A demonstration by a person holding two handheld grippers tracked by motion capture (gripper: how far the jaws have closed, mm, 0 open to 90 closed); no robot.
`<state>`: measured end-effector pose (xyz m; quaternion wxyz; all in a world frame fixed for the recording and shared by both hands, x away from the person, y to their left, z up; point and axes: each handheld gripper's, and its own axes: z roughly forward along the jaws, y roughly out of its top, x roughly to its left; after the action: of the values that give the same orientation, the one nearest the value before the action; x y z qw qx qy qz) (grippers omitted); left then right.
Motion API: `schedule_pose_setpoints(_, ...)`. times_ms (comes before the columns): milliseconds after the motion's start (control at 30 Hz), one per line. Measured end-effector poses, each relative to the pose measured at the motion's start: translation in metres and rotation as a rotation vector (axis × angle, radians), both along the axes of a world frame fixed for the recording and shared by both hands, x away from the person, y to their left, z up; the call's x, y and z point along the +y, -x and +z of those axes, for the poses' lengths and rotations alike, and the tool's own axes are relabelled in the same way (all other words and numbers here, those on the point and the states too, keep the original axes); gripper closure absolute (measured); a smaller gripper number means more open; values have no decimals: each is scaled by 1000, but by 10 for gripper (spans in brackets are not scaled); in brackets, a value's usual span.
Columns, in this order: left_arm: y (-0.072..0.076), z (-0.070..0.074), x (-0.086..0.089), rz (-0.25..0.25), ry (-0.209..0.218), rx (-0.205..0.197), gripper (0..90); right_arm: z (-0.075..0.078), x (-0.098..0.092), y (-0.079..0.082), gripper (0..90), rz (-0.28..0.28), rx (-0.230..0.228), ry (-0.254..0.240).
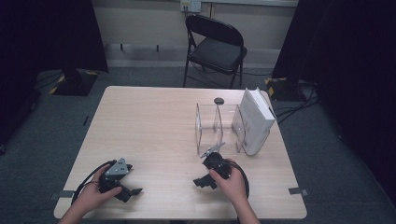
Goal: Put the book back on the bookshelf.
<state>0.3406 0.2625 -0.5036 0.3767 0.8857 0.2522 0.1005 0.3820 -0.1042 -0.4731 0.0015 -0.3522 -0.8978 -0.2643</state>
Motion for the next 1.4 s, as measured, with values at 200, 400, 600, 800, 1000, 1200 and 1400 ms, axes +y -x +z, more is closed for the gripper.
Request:
schedule_pose_setpoints(200,0,0,0,0,1,0,0,-6,3,8,110,24,-113,24)
schedule_pose_setpoints(400,0,0,0,0,0,0,0,-11,2,14,102,24,-183,-7)
schedule_pose_setpoints(600,0,0,0,0,0,0,0,-16,-1,19,102,2,-222,-52)
schedule_pose_setpoints(800,0,0,0,-2,-2,-1,0,-20,1,22,97,14,-277,-38)
schedule_pose_setpoints(1000,0,0,0,-2,-2,-1,0,-25,-1,24,95,-9,-317,-82)
schedule_pose_setpoints(1200,0,0,0,-2,-2,-1,0,-28,-1,25,94,-25,-338,-117)
schedule_pose_setpoints(1400,0,0,0,-1,-2,-1,0,-28,0,24,94,-25,-340,-115)
